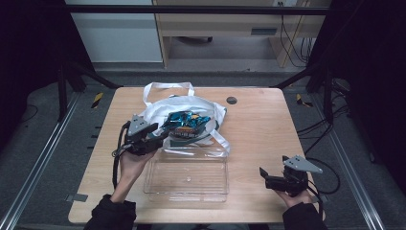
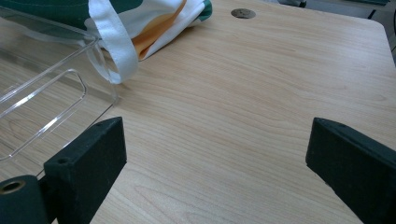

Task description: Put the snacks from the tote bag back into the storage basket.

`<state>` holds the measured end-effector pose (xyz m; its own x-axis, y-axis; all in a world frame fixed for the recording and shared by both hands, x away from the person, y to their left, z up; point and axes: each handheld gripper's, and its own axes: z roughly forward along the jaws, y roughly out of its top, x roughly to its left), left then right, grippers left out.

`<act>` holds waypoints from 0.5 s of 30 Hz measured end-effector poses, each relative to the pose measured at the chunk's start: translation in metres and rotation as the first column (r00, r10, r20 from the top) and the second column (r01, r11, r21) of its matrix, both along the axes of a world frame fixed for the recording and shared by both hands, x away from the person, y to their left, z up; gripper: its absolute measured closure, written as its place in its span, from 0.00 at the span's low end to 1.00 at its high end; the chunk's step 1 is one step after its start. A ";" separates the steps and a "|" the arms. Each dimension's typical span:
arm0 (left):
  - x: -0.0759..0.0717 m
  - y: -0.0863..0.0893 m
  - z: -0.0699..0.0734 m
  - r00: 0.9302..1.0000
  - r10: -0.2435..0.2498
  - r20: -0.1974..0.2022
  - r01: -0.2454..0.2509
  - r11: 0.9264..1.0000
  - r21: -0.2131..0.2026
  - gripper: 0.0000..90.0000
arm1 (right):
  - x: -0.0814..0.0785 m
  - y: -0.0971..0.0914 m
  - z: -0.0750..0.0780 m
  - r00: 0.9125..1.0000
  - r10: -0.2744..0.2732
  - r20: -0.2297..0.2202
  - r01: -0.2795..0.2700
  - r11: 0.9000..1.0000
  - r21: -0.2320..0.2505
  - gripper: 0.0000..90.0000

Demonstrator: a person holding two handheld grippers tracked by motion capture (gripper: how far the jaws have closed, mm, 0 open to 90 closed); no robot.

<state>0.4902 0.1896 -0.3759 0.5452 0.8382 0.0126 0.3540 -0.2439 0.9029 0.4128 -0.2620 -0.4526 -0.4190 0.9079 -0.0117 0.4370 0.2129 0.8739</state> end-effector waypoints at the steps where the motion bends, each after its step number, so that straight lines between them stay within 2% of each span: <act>1: 0.001 -0.001 0.000 1.000 -0.001 -0.002 0.001 1.000 0.001 0.58 | 0.000 0.000 0.000 1.000 0.001 0.000 -0.001 1.000 0.000 0.06; 15: 0.015 -0.006 -0.006 1.000 -0.010 -0.022 0.010 1.000 -0.002 0.73 | 0.001 0.000 0.000 1.000 0.001 -0.002 -0.001 1.000 -0.004 0.06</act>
<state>0.5053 0.1841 -0.3818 0.5540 0.8325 -0.0015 0.3713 -0.2455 0.8955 0.4135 -0.2621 -0.4529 -0.4198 0.9075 -0.0140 0.4388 0.2165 0.8721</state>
